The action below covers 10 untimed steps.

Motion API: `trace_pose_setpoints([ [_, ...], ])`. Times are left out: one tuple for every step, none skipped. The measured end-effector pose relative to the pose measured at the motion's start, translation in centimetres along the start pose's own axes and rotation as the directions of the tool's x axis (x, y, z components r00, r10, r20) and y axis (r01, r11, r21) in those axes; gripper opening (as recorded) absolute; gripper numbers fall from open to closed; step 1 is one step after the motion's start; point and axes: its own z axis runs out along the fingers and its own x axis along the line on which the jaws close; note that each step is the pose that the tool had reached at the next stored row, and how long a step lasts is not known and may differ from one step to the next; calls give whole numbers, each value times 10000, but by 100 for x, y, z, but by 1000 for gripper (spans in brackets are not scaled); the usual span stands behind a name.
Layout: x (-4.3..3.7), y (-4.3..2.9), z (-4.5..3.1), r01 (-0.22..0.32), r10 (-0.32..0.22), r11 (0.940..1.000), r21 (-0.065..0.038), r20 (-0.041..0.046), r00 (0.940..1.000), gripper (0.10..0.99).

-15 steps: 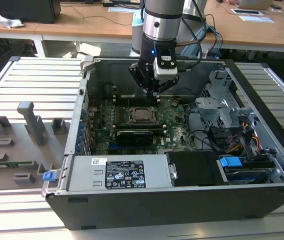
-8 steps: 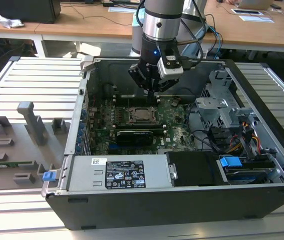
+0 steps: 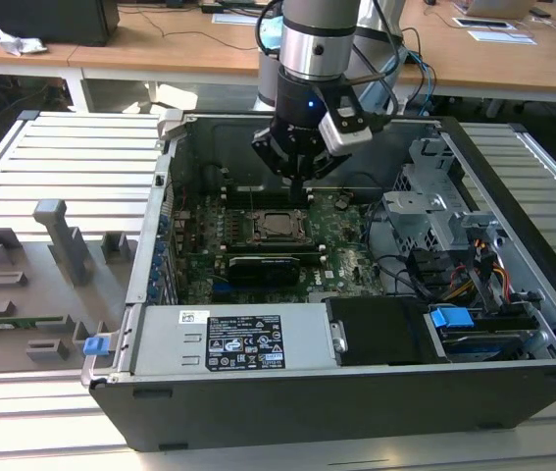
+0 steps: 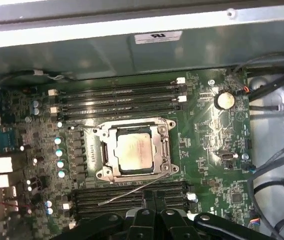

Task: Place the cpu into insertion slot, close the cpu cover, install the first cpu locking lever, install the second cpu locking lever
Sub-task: 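Install the first cpu locking lever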

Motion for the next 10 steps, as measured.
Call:
trace_pose_setpoints([
  [0, 0, 0, 164, -164, 9999, -27, 7, 9999, 106],
  [1, 0, 0, 167, -167, 9997, -190, -2, 9999, 106],
  [0, 0, 0, 214, -214, 9992, -349, -7, 9998, 106],
  [0, 0, 0, 286, -286, 9984, -489, -9, 9996, 106],
  [0, 0, 0, 306, -307, 9982, -520, -10, 9995, 106],
  [0, 1, 0, 311, -312, 9982, -520, -8, 9995, 106],
  [0, 1, 0, 313, -314, 9982, -520, -9, 9995, 106],
  [0, 0, 0, 316, -316, 9981, -521, -8, 9995, 106],
  [2, 0, 0, 319, -320, 9981, -521, -8, 9995, 106],
  [18, -1, 1, 318, -319, 9981, -521, -9, 9995, 106],
])
